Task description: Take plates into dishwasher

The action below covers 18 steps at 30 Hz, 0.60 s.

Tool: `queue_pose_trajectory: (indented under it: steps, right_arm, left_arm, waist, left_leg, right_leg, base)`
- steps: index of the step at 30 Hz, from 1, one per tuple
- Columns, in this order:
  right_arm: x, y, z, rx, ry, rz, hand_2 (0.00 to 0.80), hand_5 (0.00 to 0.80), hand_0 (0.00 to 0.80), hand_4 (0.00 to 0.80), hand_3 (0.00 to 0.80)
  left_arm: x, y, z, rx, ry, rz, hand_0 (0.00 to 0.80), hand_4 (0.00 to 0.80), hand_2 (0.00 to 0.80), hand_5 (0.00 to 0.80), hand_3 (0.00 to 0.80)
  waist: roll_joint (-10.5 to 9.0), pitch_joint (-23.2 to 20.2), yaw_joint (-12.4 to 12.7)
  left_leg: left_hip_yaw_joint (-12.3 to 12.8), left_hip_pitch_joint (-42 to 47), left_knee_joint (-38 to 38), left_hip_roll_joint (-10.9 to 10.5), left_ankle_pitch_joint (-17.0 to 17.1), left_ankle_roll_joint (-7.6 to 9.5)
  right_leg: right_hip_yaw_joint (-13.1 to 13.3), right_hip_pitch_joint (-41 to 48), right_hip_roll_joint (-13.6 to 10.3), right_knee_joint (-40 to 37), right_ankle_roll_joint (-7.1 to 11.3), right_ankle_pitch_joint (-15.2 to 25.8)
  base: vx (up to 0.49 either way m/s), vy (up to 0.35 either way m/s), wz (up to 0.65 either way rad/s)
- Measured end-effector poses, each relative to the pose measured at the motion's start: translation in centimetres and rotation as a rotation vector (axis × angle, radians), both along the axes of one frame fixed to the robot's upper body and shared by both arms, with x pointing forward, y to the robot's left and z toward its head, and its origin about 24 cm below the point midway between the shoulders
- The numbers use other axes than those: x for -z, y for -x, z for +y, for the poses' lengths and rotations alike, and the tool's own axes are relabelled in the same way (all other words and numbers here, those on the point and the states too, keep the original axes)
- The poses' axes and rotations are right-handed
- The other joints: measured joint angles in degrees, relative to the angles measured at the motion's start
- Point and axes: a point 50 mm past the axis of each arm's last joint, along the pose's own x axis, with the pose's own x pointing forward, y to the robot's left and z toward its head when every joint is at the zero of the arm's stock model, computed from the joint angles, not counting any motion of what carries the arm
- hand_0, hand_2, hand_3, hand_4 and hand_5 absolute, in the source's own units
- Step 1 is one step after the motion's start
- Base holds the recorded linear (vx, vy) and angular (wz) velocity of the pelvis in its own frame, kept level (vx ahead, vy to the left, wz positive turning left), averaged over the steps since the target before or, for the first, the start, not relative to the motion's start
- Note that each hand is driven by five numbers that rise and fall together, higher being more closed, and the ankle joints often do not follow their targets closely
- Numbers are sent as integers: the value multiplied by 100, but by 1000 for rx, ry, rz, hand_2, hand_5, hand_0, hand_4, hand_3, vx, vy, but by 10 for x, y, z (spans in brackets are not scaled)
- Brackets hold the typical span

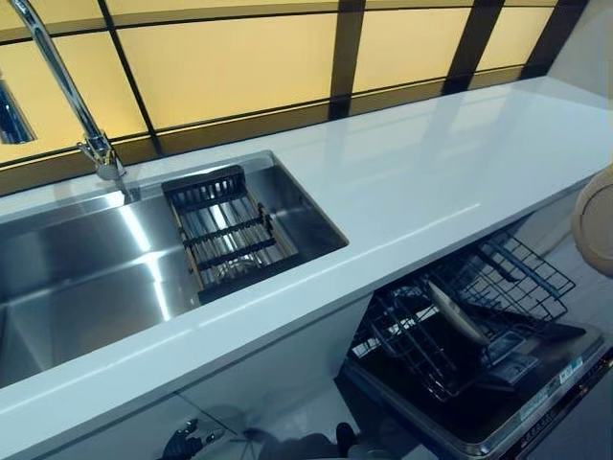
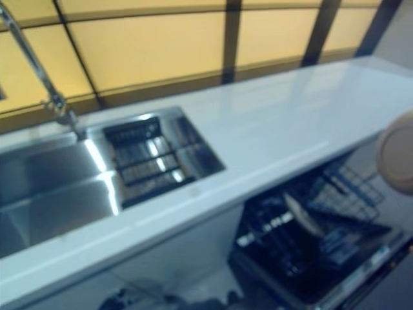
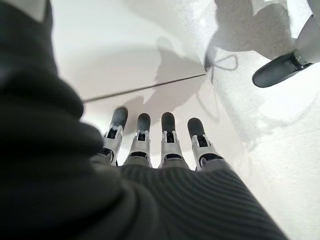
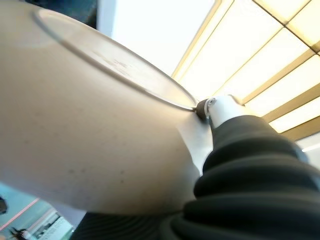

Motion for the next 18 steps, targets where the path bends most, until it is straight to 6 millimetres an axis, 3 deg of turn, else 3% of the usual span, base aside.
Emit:
queue_pose_trajectory:
  steps: [5, 11, 18]
  right_arm:
    - [17, 3, 0, -31, -23, 77, 800, 800, 800, 800, 800]
    - [45, 0, 9, -70, -44, 154, 800, 800, 800, 800, 800]
    - [63, -18, 48, -220, 55, 233, 800, 800, 800, 800, 800]
  left_arm:
    - [0, -5, -4, 15, 20, -10, 0, 0, 0, 0, 0]
    - [1, -14, -14, 20, 46, -30, 0, 0, 0, 0, 0]
    - [1, -21, -20, 23, 60, -43, 0, 0, 0, 0, 0]
  waist:
    - [122, 95, -167]
    - [239, 192, -181]
    - [396, 310, -180]
  left_leg:
    - [78, -20, -1, -6, -16, 0]
    - [147, -78, 0, -24, -24, 5]
    - [127, -105, 0, -29, -22, 6]
  right_leg:
    - [44, -77, 4, 0, 13, 23]
    - [79, -180, -8, 0, 9, 48]
    - [79, -201, -12, 0, 0, 56]
  base:
    - [-51, 8, -8]
    - [-37, 16, -6]
    - [-13, 27, 0]
